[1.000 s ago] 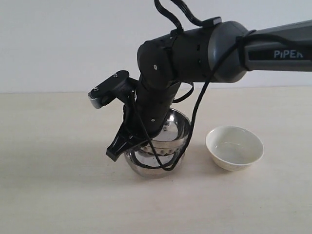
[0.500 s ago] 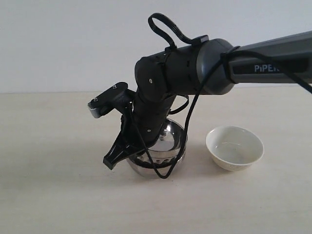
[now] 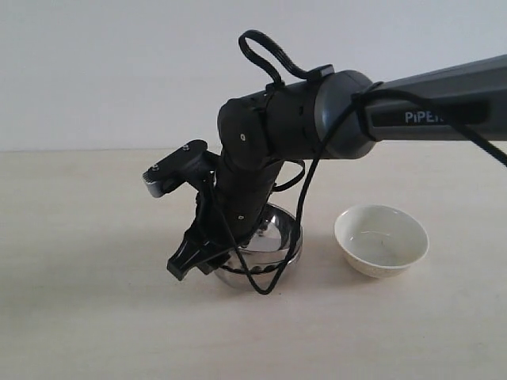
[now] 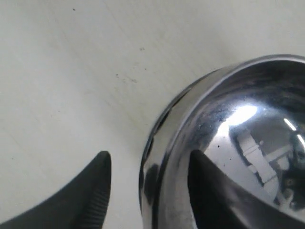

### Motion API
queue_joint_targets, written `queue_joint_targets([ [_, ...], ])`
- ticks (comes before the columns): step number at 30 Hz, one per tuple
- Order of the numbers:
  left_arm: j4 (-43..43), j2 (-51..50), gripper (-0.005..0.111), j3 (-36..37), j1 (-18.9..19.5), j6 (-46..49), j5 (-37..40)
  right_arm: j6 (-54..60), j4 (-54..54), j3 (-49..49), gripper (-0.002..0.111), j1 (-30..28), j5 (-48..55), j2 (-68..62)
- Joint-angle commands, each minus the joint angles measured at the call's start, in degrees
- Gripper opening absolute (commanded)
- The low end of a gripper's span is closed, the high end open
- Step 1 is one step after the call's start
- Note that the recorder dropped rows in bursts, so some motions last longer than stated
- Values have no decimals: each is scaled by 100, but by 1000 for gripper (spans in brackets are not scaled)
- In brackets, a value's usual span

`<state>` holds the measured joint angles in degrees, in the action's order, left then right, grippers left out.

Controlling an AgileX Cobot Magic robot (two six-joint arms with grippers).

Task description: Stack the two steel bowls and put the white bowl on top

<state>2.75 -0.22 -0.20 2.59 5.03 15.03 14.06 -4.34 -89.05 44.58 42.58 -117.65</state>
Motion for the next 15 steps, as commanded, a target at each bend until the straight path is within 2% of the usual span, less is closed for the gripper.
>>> queue_joint_targets([
  [1, -39, 22, 4, 20, 14, -56, -42, 0, 7, -7, 44, 4, 4, 46],
  [3, -39, 22, 4, 20, 14, -56, -42, -11, 7, -7, 34, 4, 53, 46],
  [6, -39, 22, 4, 20, 14, -56, -42, 50, 27, -7, 5, 4, 128, 46],
  [7, -39, 22, 4, 20, 14, -56, -42, 49, 42, -7, 0, 4, 143, 46],
  [15, -39, 22, 4, 20, 14, -56, -42, 86, 142, -20, 0, 4, 166, 46],
])
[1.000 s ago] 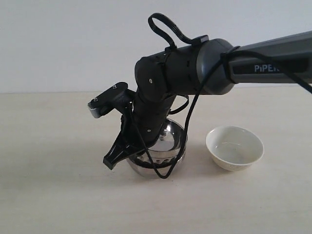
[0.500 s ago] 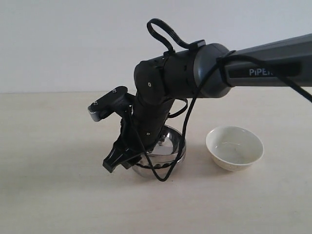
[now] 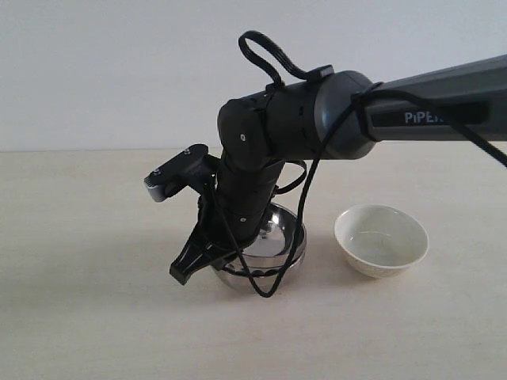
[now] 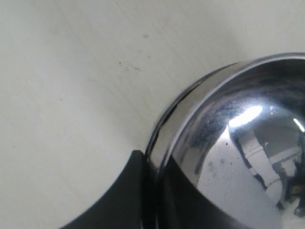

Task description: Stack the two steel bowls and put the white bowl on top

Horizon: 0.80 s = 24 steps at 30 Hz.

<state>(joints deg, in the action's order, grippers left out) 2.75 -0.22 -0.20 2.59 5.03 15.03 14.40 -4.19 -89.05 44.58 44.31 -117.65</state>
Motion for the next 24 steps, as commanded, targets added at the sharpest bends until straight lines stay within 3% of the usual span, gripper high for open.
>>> queue_joint_targets([
  [1, -39, 22, 4, 20, 14, -56, -42, 52, 128, -20, 0, 4, -7, 58],
  [6, -39, 22, 4, 20, 14, -56, -42, 82, 187, -20, 5, 4, 31, 58],
  [12, -39, 22, 4, 20, 14, -56, -42, 23, 202, -20, 49, 4, 12, 58],
  [13, -39, 22, 4, 20, 14, -56, -42, 23, 202, -20, 51, 4, 12, 58],
  [15, -39, 22, 4, 20, 14, -56, -42, 23, 190, -20, 47, 4, -14, 71],
  [18, -39, 22, 4, 20, 14, -56, -42, 23, 214, -20, 16, 4, -72, 328],
  [19, -39, 22, 4, 20, 14, -56, -42, 34, 214, -20, 12, 4, -99, 413],
  [24, -39, 22, 4, 20, 14, -56, -42, 1, 224, -20, 19, 4, 44, 728],
])
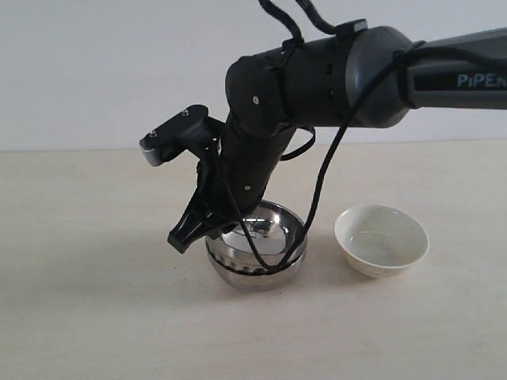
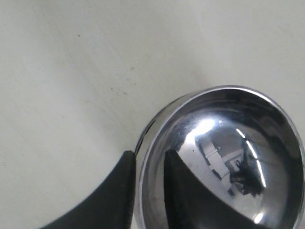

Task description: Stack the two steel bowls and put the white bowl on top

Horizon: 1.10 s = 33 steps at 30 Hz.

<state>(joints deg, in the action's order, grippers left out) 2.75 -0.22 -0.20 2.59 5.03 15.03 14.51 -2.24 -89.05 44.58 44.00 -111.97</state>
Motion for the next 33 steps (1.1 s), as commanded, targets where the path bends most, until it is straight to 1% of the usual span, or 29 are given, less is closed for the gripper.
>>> queue_joint_targets([
  [1, -39, 22, 4, 20, 14, -56, -42, -10, 29, -20, 19, 4, 81, 146],
  [12, -39, 22, 4, 20, 14, -56, -42, -47, -161, -20, 19, 4, 10, -181],
  [20, -39, 22, 4, 20, 14, -56, -42, -47, -171, -20, 18, 4, 52, -194],
  [22, -39, 22, 4, 20, 14, -56, -42, -47, -171, -20, 14, 4, 63, -194],
  [25, -39, 22, 4, 20, 14, -56, -42, -13, -171, -20, 0, 4, 118, -194],
  [33, -39, 22, 4, 20, 14, -56, -42, -17, -171, -20, 0, 4, 146, -194],
])
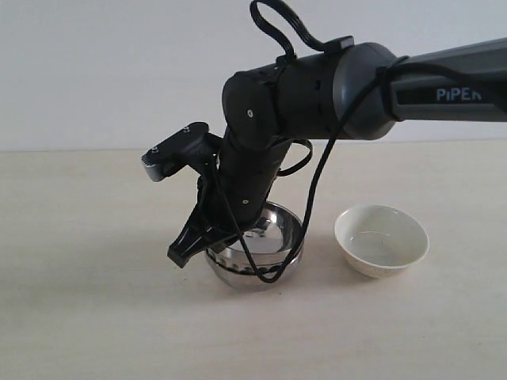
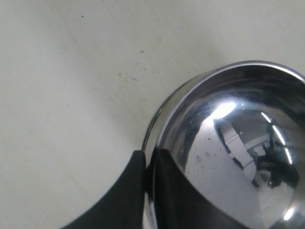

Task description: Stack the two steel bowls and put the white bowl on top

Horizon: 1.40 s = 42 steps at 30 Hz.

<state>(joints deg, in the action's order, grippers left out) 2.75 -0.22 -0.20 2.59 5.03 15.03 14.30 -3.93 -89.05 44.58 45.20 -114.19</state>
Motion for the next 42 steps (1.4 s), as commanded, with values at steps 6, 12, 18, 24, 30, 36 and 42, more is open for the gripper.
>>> queue_joint_targets([
  [6, -39, 22, 4, 20, 14, -56, -42, 4, -2, -7, 0, 4, 13, -73],
  [12, -39, 22, 4, 20, 14, -56, -42, 17, -14, -7, 0, 4, -18, -377],
  [18, -39, 22, 4, 20, 14, -56, -42, 1, -2, -22, 0, 4, -35, -245],
  [24, -39, 22, 4, 20, 14, -56, -42, -35, 20, -22, 0, 4, 5, -80],
  [30, -39, 22, 4, 20, 14, -56, -42, -61, 20, -22, 23, 4, 81, -58],
  [36, -39, 22, 4, 20, 14, -56, -42, -177, 10, -22, 44, 4, 81, -58],
  [42, -39, 22, 4, 20, 14, -56, -42, -247, -4, -22, 44, 4, -45, -70],
])
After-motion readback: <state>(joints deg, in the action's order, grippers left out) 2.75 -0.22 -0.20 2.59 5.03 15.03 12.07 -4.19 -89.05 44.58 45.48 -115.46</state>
